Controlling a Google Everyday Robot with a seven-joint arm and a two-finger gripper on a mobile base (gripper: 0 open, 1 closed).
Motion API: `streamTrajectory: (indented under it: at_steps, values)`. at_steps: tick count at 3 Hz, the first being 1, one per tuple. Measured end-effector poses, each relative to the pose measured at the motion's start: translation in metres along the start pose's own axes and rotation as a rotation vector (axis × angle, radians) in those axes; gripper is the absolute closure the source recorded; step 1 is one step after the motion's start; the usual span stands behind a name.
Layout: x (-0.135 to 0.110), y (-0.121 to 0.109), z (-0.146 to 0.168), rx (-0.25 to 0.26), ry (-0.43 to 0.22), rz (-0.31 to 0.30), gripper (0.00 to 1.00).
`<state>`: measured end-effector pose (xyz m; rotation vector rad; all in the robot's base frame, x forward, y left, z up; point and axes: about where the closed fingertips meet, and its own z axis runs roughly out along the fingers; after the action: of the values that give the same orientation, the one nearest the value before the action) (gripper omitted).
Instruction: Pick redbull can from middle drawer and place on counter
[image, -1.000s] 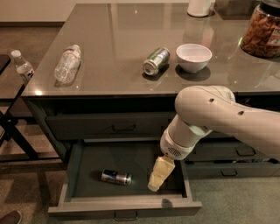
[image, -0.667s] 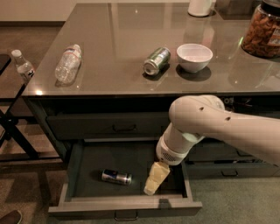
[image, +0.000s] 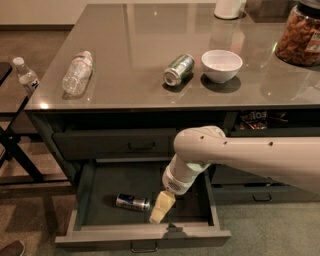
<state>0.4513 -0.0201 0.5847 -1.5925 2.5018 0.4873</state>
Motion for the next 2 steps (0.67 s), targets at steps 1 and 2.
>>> streamTrajectory:
  at_steps: [1,2]
  values:
    - [-0.001,0.003,0.015,-0.025,-0.029,-0.001,0.00]
    - [-0.020,0.000,0.041,-0.058,-0.087,-0.037,0.00]
